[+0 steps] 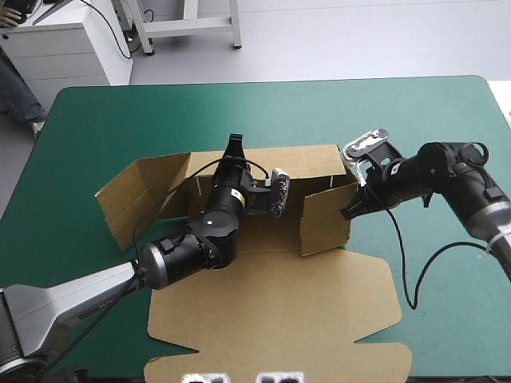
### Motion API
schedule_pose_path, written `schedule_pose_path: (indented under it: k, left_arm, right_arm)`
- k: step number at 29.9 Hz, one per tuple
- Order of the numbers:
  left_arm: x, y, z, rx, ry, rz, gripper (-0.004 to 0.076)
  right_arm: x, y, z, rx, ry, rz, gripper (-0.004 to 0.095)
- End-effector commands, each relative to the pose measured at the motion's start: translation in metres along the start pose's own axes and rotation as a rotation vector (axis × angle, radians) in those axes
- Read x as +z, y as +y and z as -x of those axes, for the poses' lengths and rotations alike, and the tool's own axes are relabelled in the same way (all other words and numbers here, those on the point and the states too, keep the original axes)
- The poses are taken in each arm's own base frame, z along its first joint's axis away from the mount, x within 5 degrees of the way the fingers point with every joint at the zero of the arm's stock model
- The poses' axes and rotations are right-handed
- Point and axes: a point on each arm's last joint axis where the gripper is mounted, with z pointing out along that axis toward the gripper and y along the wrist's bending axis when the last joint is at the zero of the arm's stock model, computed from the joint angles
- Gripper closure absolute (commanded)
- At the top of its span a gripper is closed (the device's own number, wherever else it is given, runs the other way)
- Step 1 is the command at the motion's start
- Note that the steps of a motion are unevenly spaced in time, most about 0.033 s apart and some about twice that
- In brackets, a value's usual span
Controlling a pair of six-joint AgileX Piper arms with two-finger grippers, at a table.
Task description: Fold the box
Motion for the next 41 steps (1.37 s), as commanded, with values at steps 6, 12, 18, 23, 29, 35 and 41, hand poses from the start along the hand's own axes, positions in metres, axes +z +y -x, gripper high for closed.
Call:
schedule_pose_path:
  k: [6, 12, 18, 23, 29, 35, 41]
  left_arm:
    - [-0.013, 0.021, -0.004, -0.017, -0.025, 0.076, 0.0732]
    - [-0.013, 0.021, -0.004, -0.017, -0.025, 0.076, 0.0732]
    - [-0.013, 0.019, -0.004, -0.027, -0.029, 0.058, 0.0732]
    - [-0.012, 0.016, -0.003, -0.015, -0.035, 0.028, 0.0732]
    - [-0.012, 0.016, -0.003, -0.005, -0.036, 0.021, 0.0732]
    - [-0.012, 0.016, -0.003, -0.005, -0.036, 0.021, 0.0732]
    - [-0.012, 0.015, -0.003, -0.01, -0.037, 0.017, 0.0732]
  right_arm:
    - [-0.01, 0.019, 0.003, -0.122, -0.053, 0.029, 0.0892]
    - [-0.012, 0.023, 0.003, -0.169, -0.051, 0.075, 0.0556]
    - [-0.013, 0.021, 0.011, -0.138, -0.13, 0.043, 0.044]
    - [-0.01, 0.025, 0.01, -0.102, -0.148, 0.084, 0.044]
    - [0.001, 0.034, 0.013, -0.077, -0.205, 0.067, 0.0495]
    - [0.012, 0.036, 0.012, -0.036, -0.252, 0.007, 0.0497]
    - [0.025, 0.032, 0.004, 0.015, -0.281, -0.036, 0.051]
